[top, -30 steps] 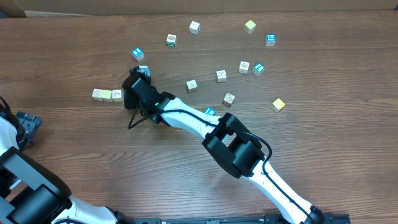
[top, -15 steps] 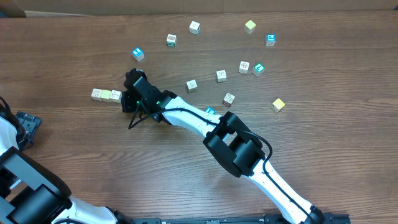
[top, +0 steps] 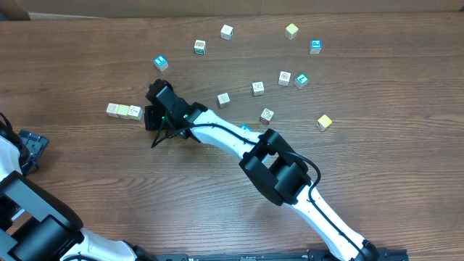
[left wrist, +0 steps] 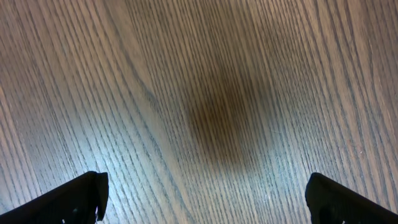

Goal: Form a horizontal line

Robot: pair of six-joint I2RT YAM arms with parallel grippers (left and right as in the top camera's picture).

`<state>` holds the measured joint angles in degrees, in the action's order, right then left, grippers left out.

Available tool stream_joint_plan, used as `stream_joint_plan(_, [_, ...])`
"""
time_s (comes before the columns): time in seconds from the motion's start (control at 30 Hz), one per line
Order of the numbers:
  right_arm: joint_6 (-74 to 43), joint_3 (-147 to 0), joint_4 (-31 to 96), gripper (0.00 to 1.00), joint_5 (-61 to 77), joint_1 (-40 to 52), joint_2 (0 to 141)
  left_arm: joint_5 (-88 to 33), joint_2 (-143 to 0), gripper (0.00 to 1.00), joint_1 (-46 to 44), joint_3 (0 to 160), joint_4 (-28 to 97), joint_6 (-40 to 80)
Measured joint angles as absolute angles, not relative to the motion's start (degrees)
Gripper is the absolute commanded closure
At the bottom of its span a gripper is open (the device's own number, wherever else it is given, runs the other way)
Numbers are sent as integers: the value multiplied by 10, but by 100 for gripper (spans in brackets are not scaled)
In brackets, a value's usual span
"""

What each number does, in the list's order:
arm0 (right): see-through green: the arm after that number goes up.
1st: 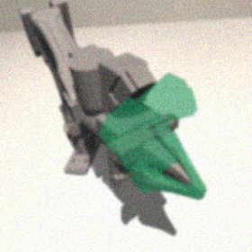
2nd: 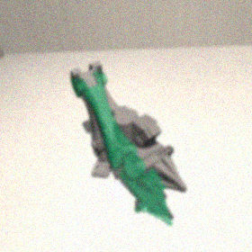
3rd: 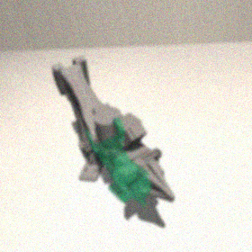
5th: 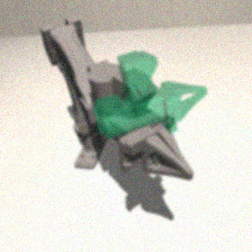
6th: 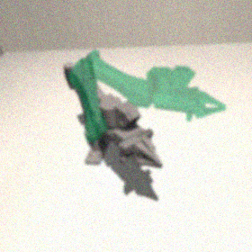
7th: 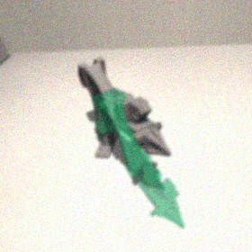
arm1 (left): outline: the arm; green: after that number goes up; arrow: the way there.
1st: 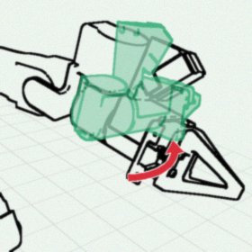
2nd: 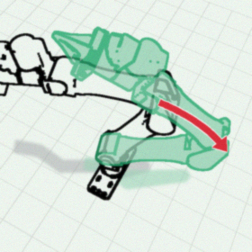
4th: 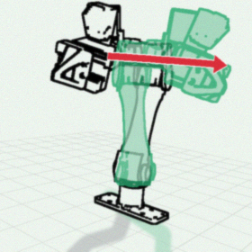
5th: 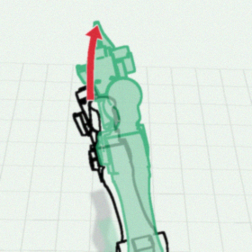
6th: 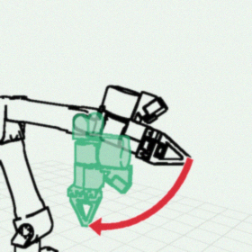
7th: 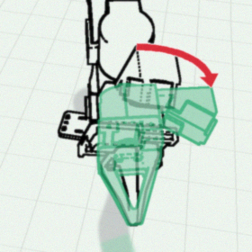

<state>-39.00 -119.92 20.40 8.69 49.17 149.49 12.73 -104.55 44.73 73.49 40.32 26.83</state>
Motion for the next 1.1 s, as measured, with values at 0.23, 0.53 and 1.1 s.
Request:
stream_joint_plan(0.23, [-392, -1208, 264, 89, 121, 465, 1486, 127, -1046, 0, 447, 735, 403, 268])
stream_joint_plan(0.53, [-391, -1208, 281, 88, 138, 450, 1482, 127, -1046, 1, 447, 735, 403, 268])
stream_joint_plan(1.1, [-390, -1211, 308, 88, 142, 444, 1479, 127, -1046, 0, 447, 735, 403, 268])
